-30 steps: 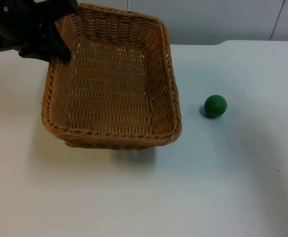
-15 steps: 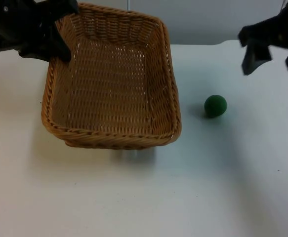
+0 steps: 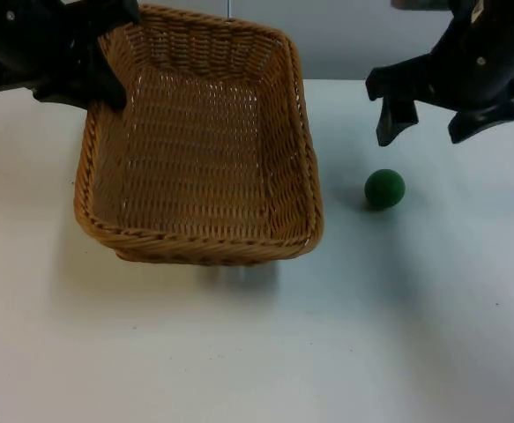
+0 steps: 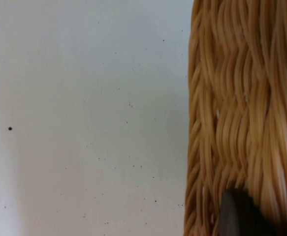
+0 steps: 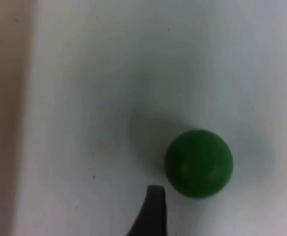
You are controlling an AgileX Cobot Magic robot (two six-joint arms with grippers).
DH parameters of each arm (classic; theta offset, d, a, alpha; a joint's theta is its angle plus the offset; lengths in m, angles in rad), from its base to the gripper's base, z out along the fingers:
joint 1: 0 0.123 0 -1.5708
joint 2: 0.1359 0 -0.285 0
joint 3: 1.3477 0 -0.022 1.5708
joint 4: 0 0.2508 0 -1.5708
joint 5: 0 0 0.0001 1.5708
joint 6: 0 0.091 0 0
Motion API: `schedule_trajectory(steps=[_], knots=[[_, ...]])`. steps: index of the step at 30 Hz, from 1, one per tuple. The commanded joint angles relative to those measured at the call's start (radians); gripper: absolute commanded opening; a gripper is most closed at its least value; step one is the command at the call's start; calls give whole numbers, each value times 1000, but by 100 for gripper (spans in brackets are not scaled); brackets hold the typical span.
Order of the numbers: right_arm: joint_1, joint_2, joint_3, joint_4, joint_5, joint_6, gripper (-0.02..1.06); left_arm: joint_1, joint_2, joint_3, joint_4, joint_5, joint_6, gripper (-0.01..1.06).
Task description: Pick up the basket with the left hand and place the ball into the basket with the right hand.
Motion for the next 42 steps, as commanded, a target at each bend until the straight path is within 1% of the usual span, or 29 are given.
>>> schedule_trajectory(steps=[1,5,8,12,21,25,31,37,42], knots=[[3,15,-8,7,-29,3,76,4,-8,0,-29,-6,-4,0],[3,47,-8,10,-60,3,76,4,-8,0,-27,-7,-4,0],[3,77,-9,16,-109,3,76,4,-8,0,-27,-7,-4,0],[3,106,-16,34,-122,3,76,4,-8,0,-27,-7,-4,0],[3,165,-73,34,-104,3,76,4,-8,0,-27,-7,-4,0],[3,168,-74,34,-96,3,76,4,-8,0,-27,-7,-4,0],[7,189,-79,37,-58,3,76,4,-8,0,-27,-7,-4,0],[7,216,-79,52,-56,1,76,4,-8,0,-27,-8,-4,0],[7,223,-79,52,-75,1,76,4,-8,0,-27,-8,-4,0]])
